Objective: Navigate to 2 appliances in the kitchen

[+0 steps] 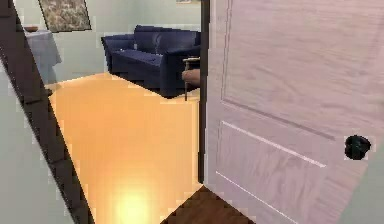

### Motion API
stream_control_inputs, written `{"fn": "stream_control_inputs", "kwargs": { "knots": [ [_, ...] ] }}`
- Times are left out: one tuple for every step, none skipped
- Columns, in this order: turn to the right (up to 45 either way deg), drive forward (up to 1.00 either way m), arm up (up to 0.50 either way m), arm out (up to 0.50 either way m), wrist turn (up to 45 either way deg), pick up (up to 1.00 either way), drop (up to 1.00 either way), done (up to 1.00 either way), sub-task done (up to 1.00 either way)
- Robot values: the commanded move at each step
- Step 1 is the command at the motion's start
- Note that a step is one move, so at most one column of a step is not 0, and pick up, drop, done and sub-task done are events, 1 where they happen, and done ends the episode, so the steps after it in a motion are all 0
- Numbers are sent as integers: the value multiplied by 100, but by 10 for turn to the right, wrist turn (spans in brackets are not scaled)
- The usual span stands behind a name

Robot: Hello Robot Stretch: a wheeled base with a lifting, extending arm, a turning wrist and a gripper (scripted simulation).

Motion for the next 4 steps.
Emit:
{"fn": "stream_control_inputs", "kwargs": {
  "knots": [
    [0,90,0,0,0,0,0,0,0],
    [-450,0,0,0,0,0,0,0,0],
    [-240,0,0,0,0,0,0,0,0],
    [0,70,0,0,0,0,0,0,0]
  ]
}}
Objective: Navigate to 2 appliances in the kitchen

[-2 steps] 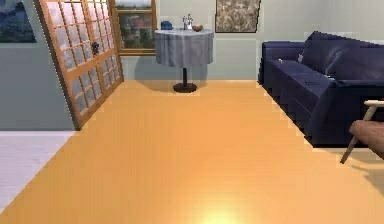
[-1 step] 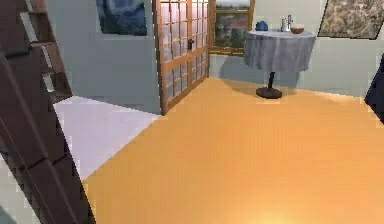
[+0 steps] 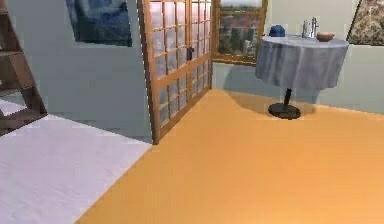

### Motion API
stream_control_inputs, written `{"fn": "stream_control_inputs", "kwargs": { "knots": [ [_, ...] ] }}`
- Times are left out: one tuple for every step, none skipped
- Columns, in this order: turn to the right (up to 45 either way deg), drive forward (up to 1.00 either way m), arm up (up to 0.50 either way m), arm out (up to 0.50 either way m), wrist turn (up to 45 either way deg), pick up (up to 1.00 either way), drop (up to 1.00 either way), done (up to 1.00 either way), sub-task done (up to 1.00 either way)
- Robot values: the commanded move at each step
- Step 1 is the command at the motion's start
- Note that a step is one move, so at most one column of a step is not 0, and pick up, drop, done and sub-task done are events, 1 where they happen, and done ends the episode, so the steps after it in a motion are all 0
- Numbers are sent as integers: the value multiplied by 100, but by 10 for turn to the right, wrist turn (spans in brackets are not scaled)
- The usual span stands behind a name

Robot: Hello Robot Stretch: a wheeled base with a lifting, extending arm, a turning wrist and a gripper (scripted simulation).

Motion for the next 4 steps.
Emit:
{"fn": "stream_control_inputs", "kwargs": {
  "knots": [
    [-450,0,0,0,0,0,0,0,0],
    [-180,0,0,0,0,0,0,0,0],
    [0,100,0,0,0,0,0,0,0],
    [-30,0,0,0,0,0,0,0,0]
  ]
}}
